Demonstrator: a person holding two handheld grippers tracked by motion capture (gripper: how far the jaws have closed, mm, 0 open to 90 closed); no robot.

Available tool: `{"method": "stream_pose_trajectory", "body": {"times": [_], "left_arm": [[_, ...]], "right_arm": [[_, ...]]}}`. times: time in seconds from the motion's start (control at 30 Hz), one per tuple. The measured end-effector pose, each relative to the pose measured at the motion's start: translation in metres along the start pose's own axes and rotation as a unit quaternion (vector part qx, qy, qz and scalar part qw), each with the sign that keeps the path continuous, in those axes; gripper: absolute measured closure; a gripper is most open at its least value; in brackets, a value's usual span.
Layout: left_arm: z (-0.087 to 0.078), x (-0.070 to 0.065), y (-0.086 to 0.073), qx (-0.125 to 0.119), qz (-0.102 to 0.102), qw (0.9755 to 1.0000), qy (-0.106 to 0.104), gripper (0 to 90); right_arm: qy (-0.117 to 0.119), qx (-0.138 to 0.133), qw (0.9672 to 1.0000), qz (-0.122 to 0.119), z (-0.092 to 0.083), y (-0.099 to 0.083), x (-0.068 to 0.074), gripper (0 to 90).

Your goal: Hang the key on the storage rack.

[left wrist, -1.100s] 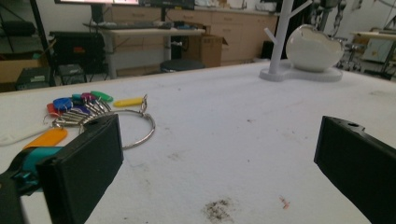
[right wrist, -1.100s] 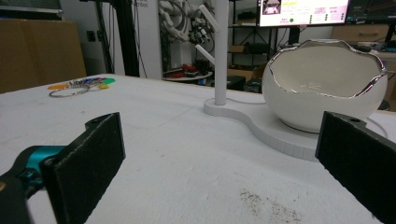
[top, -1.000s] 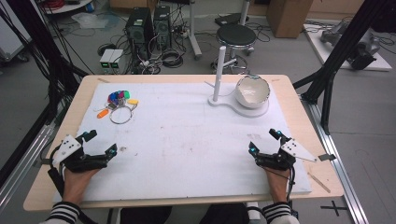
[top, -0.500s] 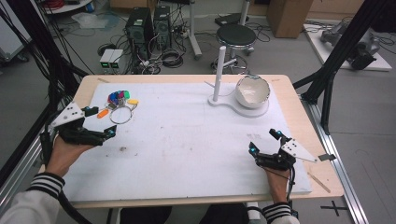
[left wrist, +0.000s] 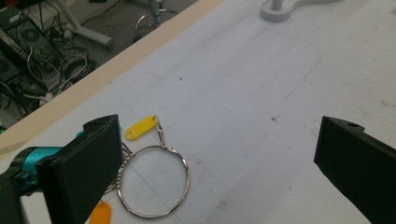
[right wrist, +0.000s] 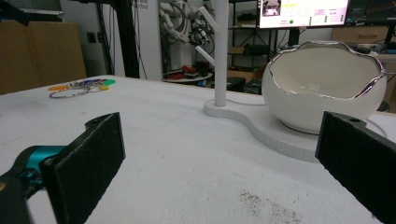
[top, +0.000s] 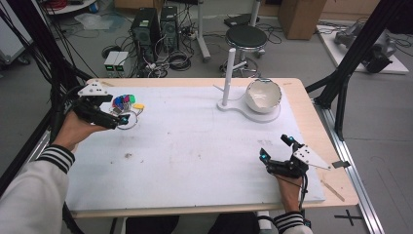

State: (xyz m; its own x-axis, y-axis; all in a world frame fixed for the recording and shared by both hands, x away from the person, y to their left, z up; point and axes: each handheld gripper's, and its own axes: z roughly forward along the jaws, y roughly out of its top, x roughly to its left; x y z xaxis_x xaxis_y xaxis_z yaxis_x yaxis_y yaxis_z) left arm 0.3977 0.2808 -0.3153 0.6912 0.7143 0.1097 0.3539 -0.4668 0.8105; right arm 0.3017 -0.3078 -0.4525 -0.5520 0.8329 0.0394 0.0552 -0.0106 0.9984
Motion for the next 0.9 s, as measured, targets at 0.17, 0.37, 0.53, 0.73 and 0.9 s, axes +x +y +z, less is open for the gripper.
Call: {"method": "stream_pose_trajectory", "body": {"times": [0.17, 0.37, 0.53, 0.73, 0.9], "left_arm": [[0.012, 0.012, 0.008, 0.053, -0.009, 0.9982, 0.028, 1.7], [0.024, 0.024, 0.014, 0.098, -0.012, 0.9942, 0.044, 1.7], [0.035, 0.029, 0.022, 0.123, -0.009, 0.9915, 0.043, 1.7], [0.054, 0.032, 0.02, 0.151, -0.012, 0.988, 0.031, 1.7], [0.068, 0.038, 0.014, 0.177, -0.022, 0.9834, 0.034, 1.7]], "right_arm": [[0.0, 0.0, 1.0, -0.001, 0.0, 0.0, 0.0, 1.0], [-0.001, 0.001, 1.0, 0.0, 0.0, 0.0, 0.0, 0.9], [-0.001, 0.001, 1.0, -0.001, 0.0, 0.0, 0.0, 0.9], [-0.002, 0.001, 1.0, -0.002, 0.001, 0.0, 0.0, 0.9], [-0.002, 0.0, 1.0, -0.003, 0.001, 0.0, 0.0, 0.9]]}}
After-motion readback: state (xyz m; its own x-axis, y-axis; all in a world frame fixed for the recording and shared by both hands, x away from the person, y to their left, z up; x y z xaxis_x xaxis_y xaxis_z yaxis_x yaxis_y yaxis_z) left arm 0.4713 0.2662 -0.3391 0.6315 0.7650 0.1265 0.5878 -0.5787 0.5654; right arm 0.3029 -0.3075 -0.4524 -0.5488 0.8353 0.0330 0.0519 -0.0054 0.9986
